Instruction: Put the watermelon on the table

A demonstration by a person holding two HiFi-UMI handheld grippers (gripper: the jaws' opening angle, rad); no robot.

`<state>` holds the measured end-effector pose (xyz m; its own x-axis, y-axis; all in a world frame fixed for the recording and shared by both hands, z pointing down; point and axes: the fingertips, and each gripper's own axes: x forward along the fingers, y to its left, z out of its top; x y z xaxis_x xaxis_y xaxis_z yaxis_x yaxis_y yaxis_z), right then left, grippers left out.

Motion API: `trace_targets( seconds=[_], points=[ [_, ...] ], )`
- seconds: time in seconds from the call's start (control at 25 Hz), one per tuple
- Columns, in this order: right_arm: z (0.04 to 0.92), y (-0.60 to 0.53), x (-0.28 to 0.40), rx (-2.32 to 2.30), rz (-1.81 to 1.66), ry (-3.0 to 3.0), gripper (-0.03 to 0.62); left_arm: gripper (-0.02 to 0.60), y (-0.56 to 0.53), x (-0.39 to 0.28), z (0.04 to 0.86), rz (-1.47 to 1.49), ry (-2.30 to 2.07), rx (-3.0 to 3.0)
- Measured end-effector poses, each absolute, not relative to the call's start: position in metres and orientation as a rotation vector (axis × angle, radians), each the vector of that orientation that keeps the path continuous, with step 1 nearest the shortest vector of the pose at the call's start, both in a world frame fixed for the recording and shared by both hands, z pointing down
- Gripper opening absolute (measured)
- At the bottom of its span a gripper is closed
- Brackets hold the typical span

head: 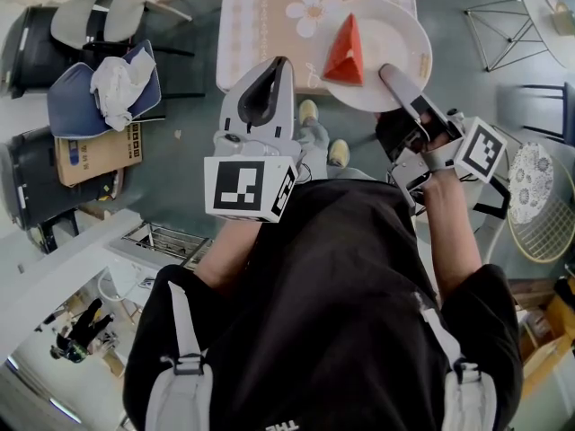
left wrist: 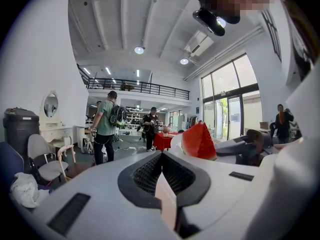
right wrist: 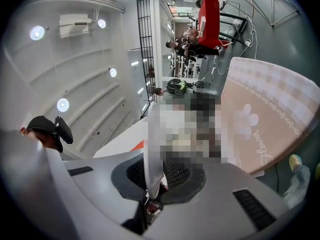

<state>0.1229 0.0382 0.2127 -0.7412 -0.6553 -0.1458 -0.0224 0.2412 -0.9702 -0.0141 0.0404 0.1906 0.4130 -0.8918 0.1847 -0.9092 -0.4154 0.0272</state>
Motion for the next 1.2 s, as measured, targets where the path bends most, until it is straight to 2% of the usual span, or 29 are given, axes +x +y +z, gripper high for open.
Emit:
trace_targets(
  seconds=[1.2],
  points=[
    [0.211, -0.076, 0.101, -0.701, -1.527, 1.907, 0.025, 0.003, -0.084, -0.044, 0.201, 0.216, -1.515, 2.55]
  ],
)
